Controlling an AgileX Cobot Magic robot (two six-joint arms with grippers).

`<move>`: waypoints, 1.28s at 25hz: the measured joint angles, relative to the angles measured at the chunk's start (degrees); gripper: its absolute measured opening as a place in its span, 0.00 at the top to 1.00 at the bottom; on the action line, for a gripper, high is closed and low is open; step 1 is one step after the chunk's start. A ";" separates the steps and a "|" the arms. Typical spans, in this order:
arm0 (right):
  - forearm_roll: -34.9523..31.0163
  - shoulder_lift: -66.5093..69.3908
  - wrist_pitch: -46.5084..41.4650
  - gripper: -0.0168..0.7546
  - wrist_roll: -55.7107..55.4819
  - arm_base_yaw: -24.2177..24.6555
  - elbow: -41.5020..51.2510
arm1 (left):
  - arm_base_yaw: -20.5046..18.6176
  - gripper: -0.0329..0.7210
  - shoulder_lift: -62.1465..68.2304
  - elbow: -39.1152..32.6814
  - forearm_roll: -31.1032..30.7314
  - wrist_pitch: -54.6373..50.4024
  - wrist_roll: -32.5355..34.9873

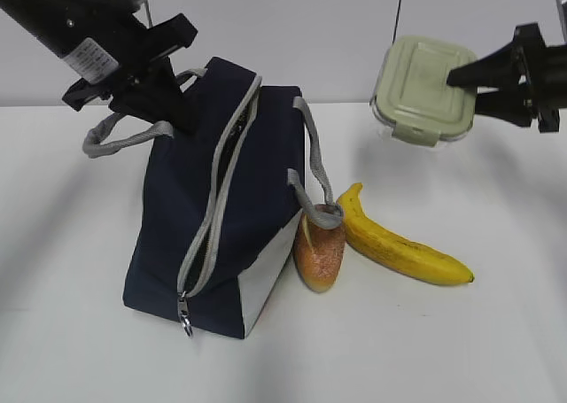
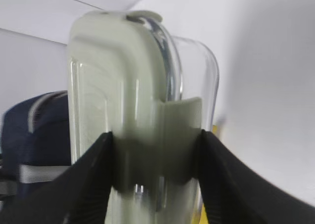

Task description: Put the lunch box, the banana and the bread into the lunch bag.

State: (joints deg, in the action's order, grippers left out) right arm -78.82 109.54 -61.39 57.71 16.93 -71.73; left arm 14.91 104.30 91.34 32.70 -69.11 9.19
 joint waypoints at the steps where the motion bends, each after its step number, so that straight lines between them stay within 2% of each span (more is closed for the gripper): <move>1: -0.99 -0.81 -1.52 0.50 0.00 -0.22 -0.72 | 0.00 0.96 0.00 0.00 1.26 0.13 0.90; 4: -4.22 -3.37 -3.28 0.50 -0.11 -2.12 -2.83 | 0.00 0.96 0.00 0.00 4.63 0.90 3.36; 7: -5.78 -4.84 -3.65 0.50 -1.06 -6.12 -4.42 | 0.00 0.96 0.00 0.00 6.96 1.57 5.19; 11: -5.57 -5.26 -4.52 0.50 -2.05 -13.03 -5.10 | 0.00 0.96 0.00 0.00 8.03 1.92 6.51; 14: -2.61 -5.26 -4.56 0.50 -2.24 -16.60 -5.23 | 0.00 0.96 0.03 0.00 8.09 2.11 6.74; 23: 8.64 -5.14 -0.85 0.50 -8.66 -18.04 -5.23 | 0.00 0.96 0.07 0.00 8.15 2.57 7.08; 27: 10.90 -3.96 -0.80 0.50 -10.96 -18.81 -5.23 | 0.00 0.96 0.07 0.00 8.20 2.57 7.08; 32: 12.49 -3.06 2.00 0.50 -12.98 -23.05 -5.23 | 0.00 0.96 0.07 0.00 8.19 2.64 7.08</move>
State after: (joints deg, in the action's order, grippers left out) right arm -66.33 106.48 -59.39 44.73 -6.12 -76.96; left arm 14.91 104.36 91.34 40.89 -66.47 16.27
